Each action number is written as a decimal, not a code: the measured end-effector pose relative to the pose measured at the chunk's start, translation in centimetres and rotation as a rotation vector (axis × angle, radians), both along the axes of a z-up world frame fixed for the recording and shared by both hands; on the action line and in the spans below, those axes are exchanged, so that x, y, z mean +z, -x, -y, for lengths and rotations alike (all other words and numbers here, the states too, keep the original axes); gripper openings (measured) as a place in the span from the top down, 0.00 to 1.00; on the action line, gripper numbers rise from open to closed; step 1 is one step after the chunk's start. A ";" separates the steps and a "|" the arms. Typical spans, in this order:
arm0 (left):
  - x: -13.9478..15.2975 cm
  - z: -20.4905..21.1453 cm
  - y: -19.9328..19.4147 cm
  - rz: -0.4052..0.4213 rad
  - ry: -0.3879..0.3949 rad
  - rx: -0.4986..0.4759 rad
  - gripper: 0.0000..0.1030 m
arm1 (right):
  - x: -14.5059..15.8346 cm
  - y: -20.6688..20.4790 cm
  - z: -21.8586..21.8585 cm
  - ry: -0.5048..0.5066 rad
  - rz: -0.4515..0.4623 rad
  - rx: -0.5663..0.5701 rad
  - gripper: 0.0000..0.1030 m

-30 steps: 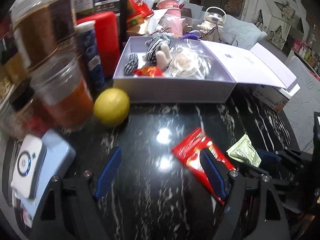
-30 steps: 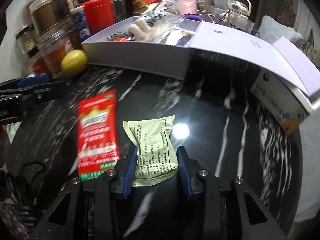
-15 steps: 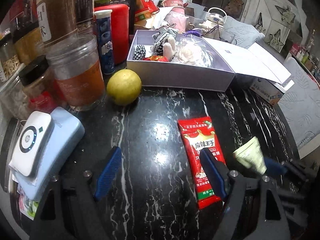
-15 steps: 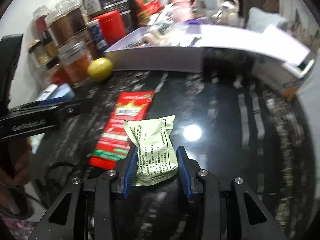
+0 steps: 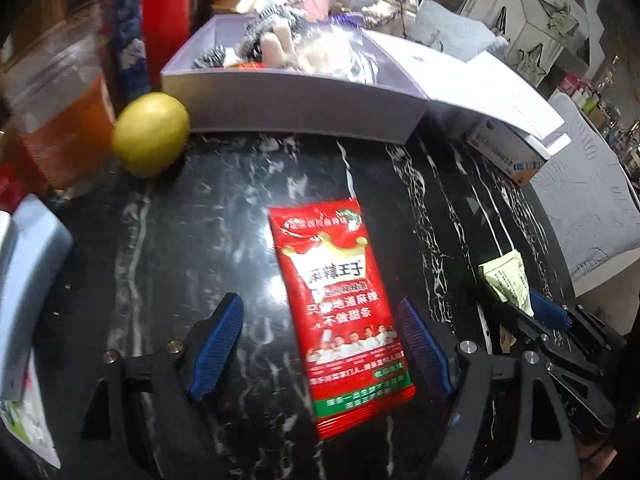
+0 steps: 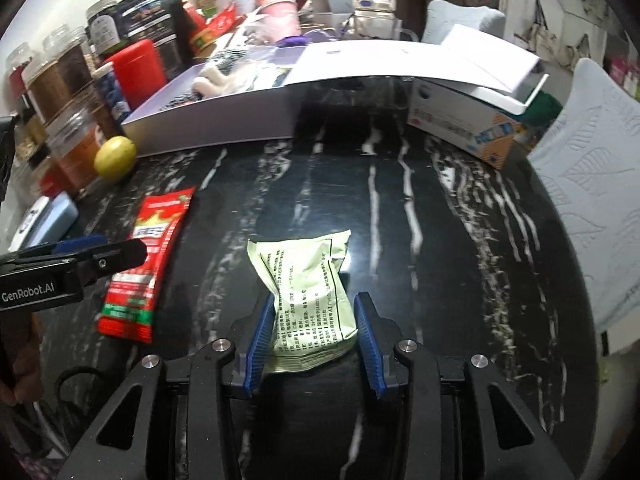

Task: Organize soft objects
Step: 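Lift the green packet with the right gripper while the left gripper approaches the long red packet, then grasp the long red packet with the left gripper while the right gripper holds the green packet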

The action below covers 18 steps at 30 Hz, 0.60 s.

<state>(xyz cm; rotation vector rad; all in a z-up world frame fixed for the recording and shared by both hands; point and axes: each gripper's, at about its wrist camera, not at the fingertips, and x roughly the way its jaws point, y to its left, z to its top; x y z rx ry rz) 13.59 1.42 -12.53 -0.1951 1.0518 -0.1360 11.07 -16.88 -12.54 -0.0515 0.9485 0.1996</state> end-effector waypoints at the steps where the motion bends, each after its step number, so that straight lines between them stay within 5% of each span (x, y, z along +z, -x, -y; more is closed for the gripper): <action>1: 0.0 0.3 0.0 0.008 -0.019 -0.002 0.22 | -0.1 0.0 0.1 0.003 0.000 -0.002 0.61; 8: -0.7 2.7 -0.4 0.028 -0.178 -0.060 0.22 | -0.6 -0.3 0.8 -0.013 -0.002 0.004 0.60; 12: -0.8 3.1 0.0 0.050 -0.164 -0.106 0.22 | -0.6 -0.3 0.9 -0.023 0.002 0.012 0.60; 15: -0.7 2.9 0.4 0.078 -0.188 -0.105 0.45 | -0.6 -0.2 0.9 -0.027 -0.004 0.011 0.60; 18: -0.5 2.5 0.6 0.065 -0.154 -0.140 0.48 | -0.6 -0.2 0.9 -0.026 -0.007 0.011 0.60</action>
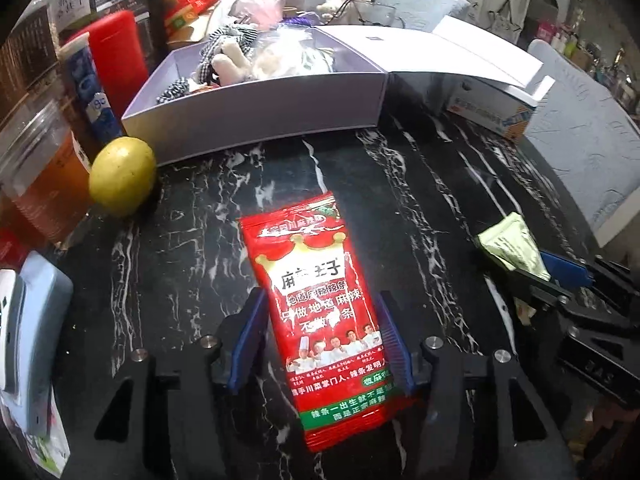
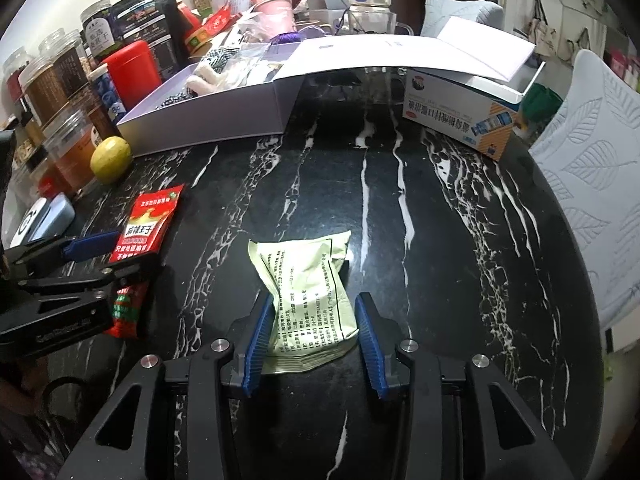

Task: Organize soft objects
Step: 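Grasp the long red packet with the left gripper while the right gripper holds the green packet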

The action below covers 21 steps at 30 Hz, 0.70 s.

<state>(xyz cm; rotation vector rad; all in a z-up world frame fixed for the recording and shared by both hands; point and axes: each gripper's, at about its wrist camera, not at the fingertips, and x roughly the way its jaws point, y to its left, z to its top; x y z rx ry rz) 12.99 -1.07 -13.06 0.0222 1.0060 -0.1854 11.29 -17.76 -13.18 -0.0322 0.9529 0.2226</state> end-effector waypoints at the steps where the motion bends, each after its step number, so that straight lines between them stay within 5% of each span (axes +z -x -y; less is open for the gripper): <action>1: 0.1 0.0 0.3 0.001 0.004 -0.034 0.48 | 0.0 0.0 0.0 -0.001 -0.002 0.000 0.60; 6: 0.1 0.3 2.4 -0.009 -0.013 -0.147 0.48 | 0.0 -0.1 -0.3 0.007 -0.011 0.002 0.60; 15: -0.1 -0.1 2.6 0.006 -0.047 -0.044 0.27 | 0.2 0.4 -1.1 -0.021 -0.022 0.011 0.60; 21: 0.0 -0.4 2.8 -0.014 -0.051 0.005 0.27 | 0.1 0.9 -1.1 -0.032 -0.038 0.013 0.60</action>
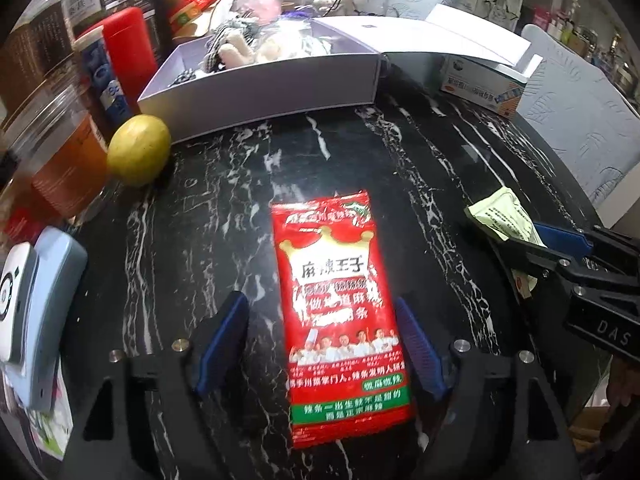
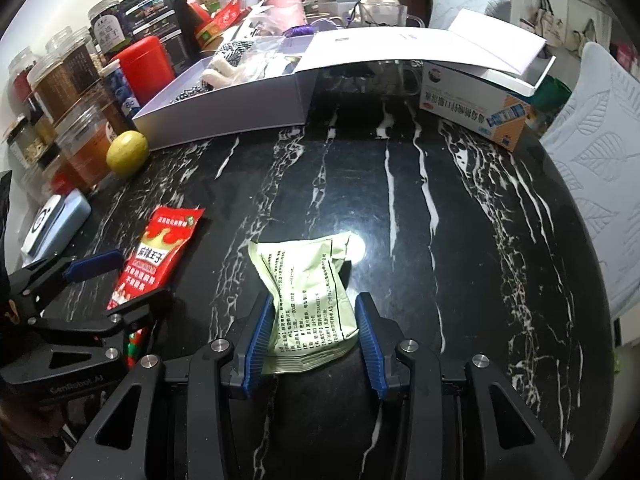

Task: Organize soft objects
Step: 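Grasp the long red packet with the left gripper while the right gripper holds the green packet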

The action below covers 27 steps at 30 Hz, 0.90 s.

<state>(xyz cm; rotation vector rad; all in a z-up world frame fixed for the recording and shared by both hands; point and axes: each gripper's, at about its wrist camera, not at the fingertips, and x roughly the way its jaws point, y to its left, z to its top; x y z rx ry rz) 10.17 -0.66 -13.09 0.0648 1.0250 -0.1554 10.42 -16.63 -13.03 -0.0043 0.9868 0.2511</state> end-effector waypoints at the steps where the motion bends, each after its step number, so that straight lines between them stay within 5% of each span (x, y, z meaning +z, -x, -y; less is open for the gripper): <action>1: 0.0 -0.1 0.1 -0.004 -0.001 0.006 0.27 | -0.1 0.1 0.0 -0.001 -0.004 -0.001 0.60; 6: 0.0 -0.2 0.6 0.024 0.007 0.010 0.27 | -0.2 0.1 0.1 -0.001 -0.004 -0.002 0.60; 7: 0.0 -0.1 0.6 0.030 0.008 0.011 0.30 | -0.2 0.1 0.1 -0.002 -0.004 -0.001 0.60; 9: 0.1 -0.4 0.9 0.055 0.015 0.029 0.52 | -0.2 0.1 0.1 -0.002 -0.003 0.003 0.60; 27: 2.2 -1.1 1.2 0.094 0.095 0.007 0.55 | 0.3 1.0 -0.2 -0.094 0.007 0.045 0.60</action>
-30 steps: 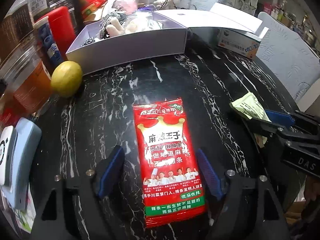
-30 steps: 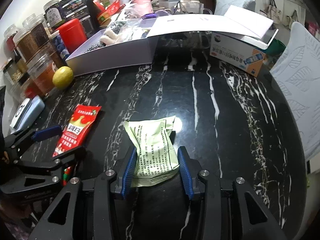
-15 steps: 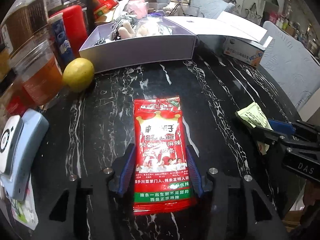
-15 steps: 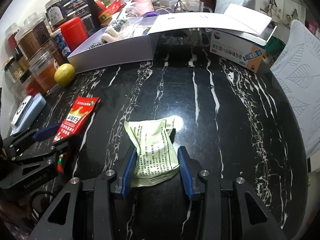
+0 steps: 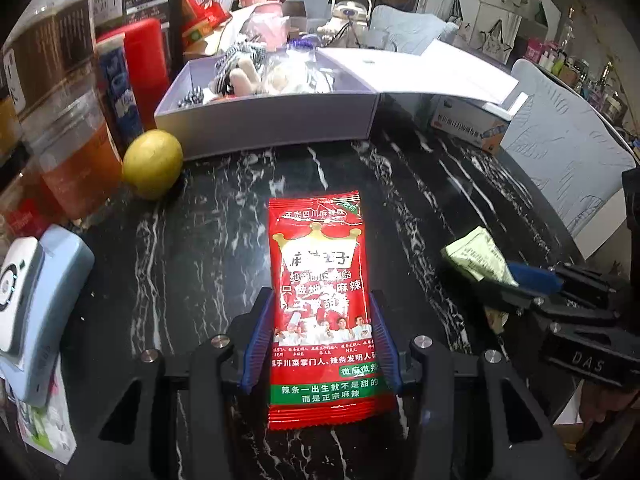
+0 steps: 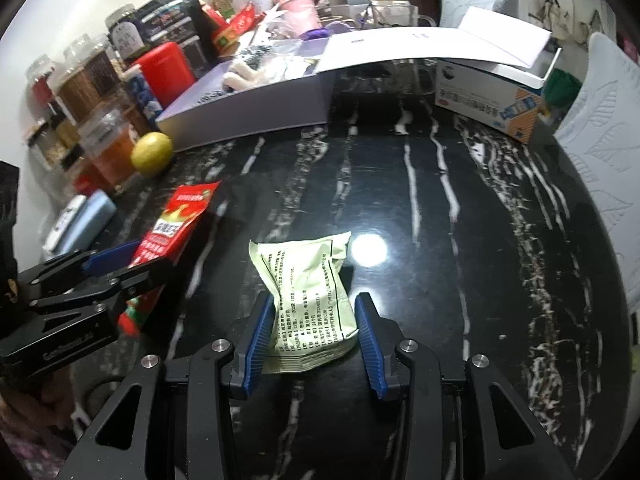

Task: Organize soft objects
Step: 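Grasp the long red packet with the left gripper while the right gripper holds the green packet, then lift the red packet with the left gripper while the right gripper lifts the green packet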

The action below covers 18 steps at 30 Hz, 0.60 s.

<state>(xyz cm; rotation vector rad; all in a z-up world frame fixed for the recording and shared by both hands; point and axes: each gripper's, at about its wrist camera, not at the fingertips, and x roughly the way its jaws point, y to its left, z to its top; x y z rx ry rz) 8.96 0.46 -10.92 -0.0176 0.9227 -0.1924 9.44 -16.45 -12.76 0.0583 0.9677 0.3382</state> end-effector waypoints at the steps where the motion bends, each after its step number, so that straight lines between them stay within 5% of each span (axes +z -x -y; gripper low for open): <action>1: 0.3 0.0 0.0 0.009 -0.003 -0.004 0.55 | 0.1 0.1 -0.1 -0.007 0.005 0.008 0.60; 18: 5.5 -0.7 0.5 0.169 0.029 -0.016 0.55 | 4.4 0.8 -1.9 -0.068 0.101 0.074 0.60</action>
